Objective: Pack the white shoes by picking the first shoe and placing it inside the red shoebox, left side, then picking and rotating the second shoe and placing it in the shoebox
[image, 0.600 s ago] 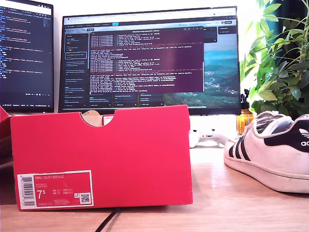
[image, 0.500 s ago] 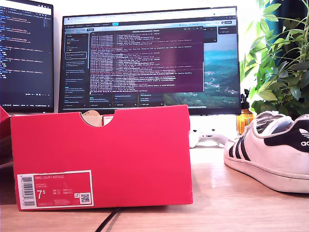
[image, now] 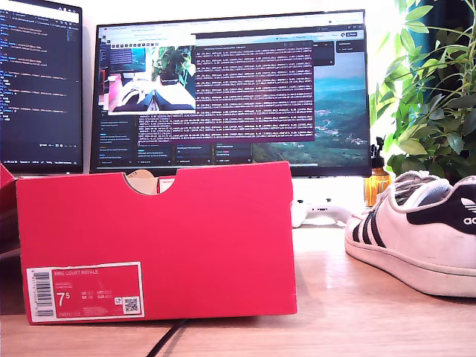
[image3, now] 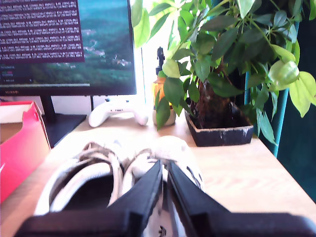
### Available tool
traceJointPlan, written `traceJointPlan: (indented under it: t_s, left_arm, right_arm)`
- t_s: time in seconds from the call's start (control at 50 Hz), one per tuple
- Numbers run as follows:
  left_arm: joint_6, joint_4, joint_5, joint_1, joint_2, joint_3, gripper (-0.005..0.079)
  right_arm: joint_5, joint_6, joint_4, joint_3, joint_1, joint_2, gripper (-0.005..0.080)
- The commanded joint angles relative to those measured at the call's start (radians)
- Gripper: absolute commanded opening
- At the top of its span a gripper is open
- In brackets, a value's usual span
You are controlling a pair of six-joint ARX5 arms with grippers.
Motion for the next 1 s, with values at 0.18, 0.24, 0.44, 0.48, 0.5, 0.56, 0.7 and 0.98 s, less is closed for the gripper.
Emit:
traceJointPlan:
  t_s: [0.18, 0.24, 0.44, 0.48, 0.5, 0.56, 0.7, 0.98]
  left_arm:
    - [-0.093, 0.174, 0.058, 0.0, -0.003, -0.021, -0.0013]
    - [-0.129, 0.21, 0.084, -0.002, -0.003, -0.012, -0.0013]
    - [-0.205, 0.156, 0.207, -0.002, -0.002, 0.104, -0.0018]
    - [-0.211, 0.122, 0.232, -0.002, 0.004, 0.138, -0.0018]
    - [-0.214, 0.099, 0.242, -0.001, 0.011, 0.159, -0.0018]
    - [-0.217, 0.031, 0.273, -0.002, 0.043, 0.223, -0.0018]
    - [-0.21, -0.168, 0.335, -0.002, 0.167, 0.388, -0.0018]
    - [-0.02, -0.515, 0.466, -0.017, 0.386, 0.64, -0.0018]
  right_arm:
    - [-0.003, 0.095, 0.166, 0.007, 0.008, -0.006, -0.0012]
    - [-0.002, 0.133, 0.174, 0.026, 0.008, -0.006, -0.0012]
    - [-0.002, 0.171, 0.087, 0.158, 0.008, -0.005, -0.0012]
    - [-0.002, 0.171, 0.043, 0.197, 0.008, 0.0, -0.0012]
    - [-0.003, 0.171, 0.019, 0.219, 0.008, 0.006, -0.0012]
    - [-0.006, 0.171, -0.051, 0.28, 0.008, 0.027, -0.0012]
    - [-0.058, 0.171, -0.195, 0.422, 0.008, 0.116, -0.0012]
    - [-0.092, 0.167, -0.386, 0.681, 0.008, 0.419, -0.0012]
